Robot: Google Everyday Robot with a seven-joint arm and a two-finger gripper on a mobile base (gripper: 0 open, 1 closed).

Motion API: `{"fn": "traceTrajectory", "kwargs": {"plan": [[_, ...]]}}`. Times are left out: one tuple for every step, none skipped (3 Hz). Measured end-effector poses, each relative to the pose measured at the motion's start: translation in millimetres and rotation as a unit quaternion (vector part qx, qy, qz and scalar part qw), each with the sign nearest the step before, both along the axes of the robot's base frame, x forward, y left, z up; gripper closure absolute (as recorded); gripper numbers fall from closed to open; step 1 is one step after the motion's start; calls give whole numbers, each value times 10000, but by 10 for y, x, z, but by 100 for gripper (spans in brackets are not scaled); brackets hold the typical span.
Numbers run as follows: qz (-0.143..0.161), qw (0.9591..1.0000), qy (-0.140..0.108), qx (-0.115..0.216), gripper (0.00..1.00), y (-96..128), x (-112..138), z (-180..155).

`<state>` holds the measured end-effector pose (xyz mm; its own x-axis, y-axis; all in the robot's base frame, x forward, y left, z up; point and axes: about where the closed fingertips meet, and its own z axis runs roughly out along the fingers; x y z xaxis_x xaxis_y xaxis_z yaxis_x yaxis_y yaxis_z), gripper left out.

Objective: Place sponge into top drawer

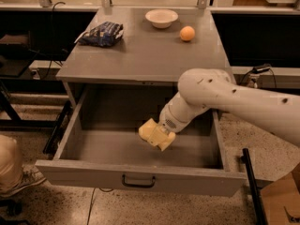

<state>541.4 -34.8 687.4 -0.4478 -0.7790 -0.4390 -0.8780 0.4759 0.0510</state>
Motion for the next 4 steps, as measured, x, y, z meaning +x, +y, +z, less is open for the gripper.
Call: {"fn": "traceTrajectory", "kwargs": {"plan": [[-200, 9995, -167, 202, 81, 244, 157, -289], [-185, 9982, -345, 448, 58, 568, 291, -426], [-21, 9969, -447, 639, 34, 891, 354, -479], [110, 9957, -508, 761, 11, 1088, 384, -477]]}}
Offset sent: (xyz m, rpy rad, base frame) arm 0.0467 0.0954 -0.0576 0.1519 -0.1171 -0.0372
